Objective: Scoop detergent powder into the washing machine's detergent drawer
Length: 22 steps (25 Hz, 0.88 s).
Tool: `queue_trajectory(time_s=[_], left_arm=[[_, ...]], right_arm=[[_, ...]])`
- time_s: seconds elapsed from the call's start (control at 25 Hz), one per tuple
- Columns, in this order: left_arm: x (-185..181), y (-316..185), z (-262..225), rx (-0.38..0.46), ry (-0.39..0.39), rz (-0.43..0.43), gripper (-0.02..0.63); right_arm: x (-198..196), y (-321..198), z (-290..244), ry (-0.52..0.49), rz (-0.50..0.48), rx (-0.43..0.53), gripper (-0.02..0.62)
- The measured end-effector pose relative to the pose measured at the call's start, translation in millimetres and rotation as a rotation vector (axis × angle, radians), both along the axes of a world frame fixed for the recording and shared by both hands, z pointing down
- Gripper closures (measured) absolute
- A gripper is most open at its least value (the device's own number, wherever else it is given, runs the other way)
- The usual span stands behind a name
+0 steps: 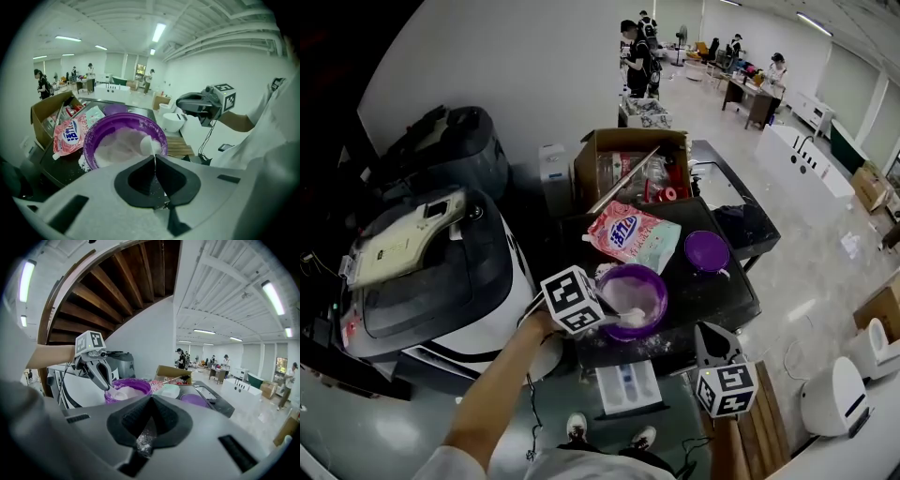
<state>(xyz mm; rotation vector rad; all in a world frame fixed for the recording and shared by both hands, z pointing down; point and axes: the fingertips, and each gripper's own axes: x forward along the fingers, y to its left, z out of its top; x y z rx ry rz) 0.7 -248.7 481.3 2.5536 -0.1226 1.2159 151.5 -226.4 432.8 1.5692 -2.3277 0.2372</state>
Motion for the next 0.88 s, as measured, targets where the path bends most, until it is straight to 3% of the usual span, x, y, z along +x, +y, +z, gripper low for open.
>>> queue_trajectory(time_s=[0.12,0.36,0.6,0.88], left_arm=[[3,0,1,-0.027,0.022,-0.005,0.592],[5,-1,-2,-0.103,0.164,-0.102,0.592],[-1,-22,-7,-0.018,0.240,-0.247,0.592],[-9,-43,-32,-0.068,0.523,-0.508,0.592]], right_arm=[[-5,2,2,0.001,-0.008,-0.002,0.598],[-6,2,3,0.008,-0.011,-0.007,0.598],[-8,-1,5,0.011,-0.017,-0.009,0.598],[-13,-7,-3,0.017,-0.033,0.011,0.598]])
